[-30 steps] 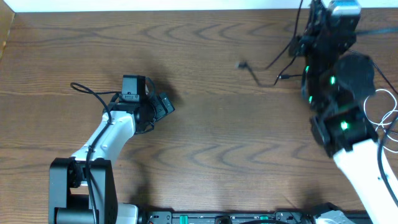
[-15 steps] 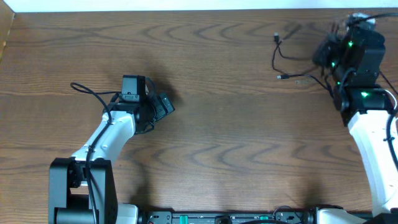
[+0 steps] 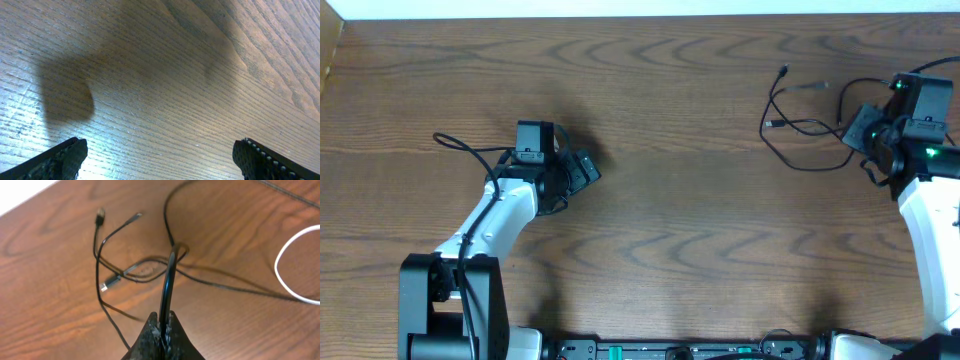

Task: Untangle cables
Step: 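Lower the black cable at upper right with the right gripper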

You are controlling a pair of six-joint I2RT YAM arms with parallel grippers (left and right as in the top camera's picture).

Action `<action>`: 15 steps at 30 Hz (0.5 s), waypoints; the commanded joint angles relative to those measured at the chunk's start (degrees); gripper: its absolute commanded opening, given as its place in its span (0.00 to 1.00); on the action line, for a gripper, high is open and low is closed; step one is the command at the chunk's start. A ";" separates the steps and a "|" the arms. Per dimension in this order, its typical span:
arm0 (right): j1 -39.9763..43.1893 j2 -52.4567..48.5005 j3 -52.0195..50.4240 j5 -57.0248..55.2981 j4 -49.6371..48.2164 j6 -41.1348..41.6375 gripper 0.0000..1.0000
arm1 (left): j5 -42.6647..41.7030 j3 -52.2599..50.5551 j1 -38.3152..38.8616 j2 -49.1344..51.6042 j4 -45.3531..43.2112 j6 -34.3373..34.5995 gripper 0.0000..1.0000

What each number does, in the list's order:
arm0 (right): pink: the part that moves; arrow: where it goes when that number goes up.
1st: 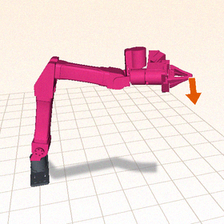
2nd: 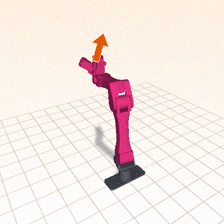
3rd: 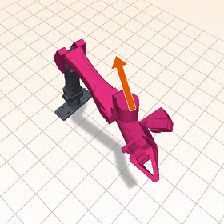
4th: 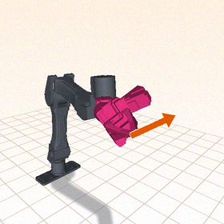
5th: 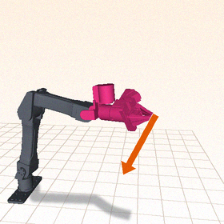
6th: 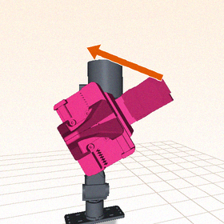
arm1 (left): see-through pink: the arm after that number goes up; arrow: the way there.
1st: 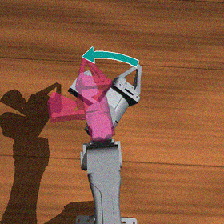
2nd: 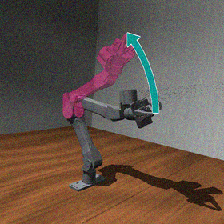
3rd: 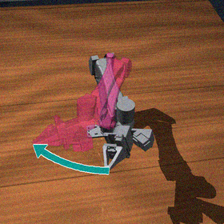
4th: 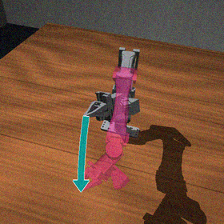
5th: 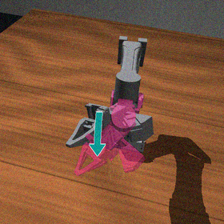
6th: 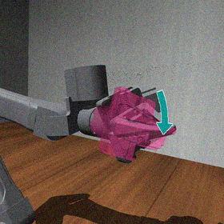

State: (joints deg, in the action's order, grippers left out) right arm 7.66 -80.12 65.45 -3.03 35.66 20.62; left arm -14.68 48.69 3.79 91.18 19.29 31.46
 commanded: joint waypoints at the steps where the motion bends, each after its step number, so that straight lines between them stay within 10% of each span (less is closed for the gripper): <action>1: 0.24 -1.57 -1.25 -1.16 1.70 0.57 0.01 | 0.42 0.61 -0.24 -0.59 0.17 -0.37 0.98; 15: 0.28 -11.21 -2.47 -11.58 4.92 0.55 0.01 | 0.42 0.61 -0.24 -0.59 0.17 -0.37 0.98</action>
State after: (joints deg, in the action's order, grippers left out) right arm 7.66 -90.28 63.53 -8.23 39.62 20.62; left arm -14.68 48.69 3.79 91.18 19.29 31.46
